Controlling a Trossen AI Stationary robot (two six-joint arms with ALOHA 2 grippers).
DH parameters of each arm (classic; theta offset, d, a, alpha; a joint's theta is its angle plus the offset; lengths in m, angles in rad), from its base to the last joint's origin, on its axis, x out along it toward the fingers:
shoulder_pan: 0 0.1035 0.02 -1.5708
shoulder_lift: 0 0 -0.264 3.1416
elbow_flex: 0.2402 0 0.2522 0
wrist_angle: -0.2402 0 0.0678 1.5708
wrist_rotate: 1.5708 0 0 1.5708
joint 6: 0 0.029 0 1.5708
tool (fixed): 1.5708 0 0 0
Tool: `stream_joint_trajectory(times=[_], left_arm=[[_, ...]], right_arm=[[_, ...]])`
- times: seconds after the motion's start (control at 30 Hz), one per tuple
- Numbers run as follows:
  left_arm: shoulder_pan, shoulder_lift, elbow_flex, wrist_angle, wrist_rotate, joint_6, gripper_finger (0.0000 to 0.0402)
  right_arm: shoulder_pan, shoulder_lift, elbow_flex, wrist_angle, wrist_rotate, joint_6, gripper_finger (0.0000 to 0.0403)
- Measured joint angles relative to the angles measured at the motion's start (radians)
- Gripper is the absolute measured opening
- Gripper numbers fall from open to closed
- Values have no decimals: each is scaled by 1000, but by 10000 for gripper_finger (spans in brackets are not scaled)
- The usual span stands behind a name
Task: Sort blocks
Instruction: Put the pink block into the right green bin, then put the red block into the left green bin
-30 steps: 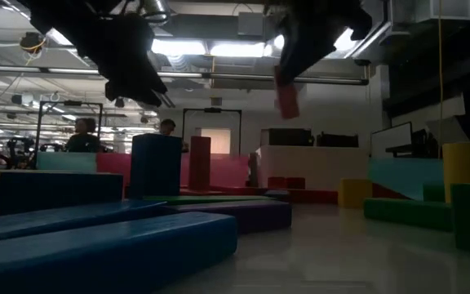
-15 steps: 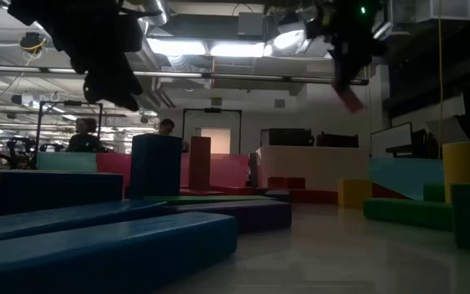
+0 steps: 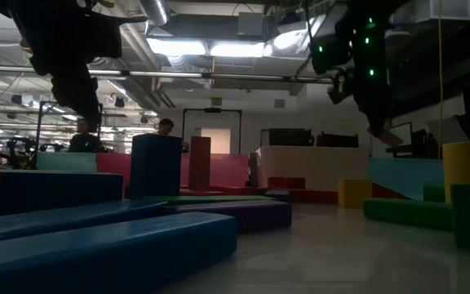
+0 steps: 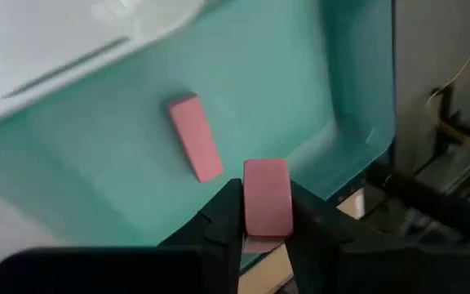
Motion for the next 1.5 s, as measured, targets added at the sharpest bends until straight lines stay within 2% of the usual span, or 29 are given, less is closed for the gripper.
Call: stream_joint_trajectory(times=[0.17,0.4,0.63,0.83,1.07,1.2,1.5], left_arm=[[-46,0,0,-2,28,-24,196],[-118,1,0,-2,64,-17,196],[-205,2,0,-3,134,7,196],[-253,13,0,-94,132,194,196],[-275,94,0,-344,122,334,196],[-278,154,0,-353,77,363,196],[-301,295,0,-353,74,362,196]], right_arm=[[-75,0,-62,57,-44,-2,82],[-105,0,-83,71,-44,-31,89],[-103,0,-83,140,-44,-53,147],[-103,0,-83,215,-44,-53,183],[-103,1,-82,227,-127,-53,188],[-103,1,-82,230,-160,-52,188],[-102,1,-82,245,-175,-52,188]])
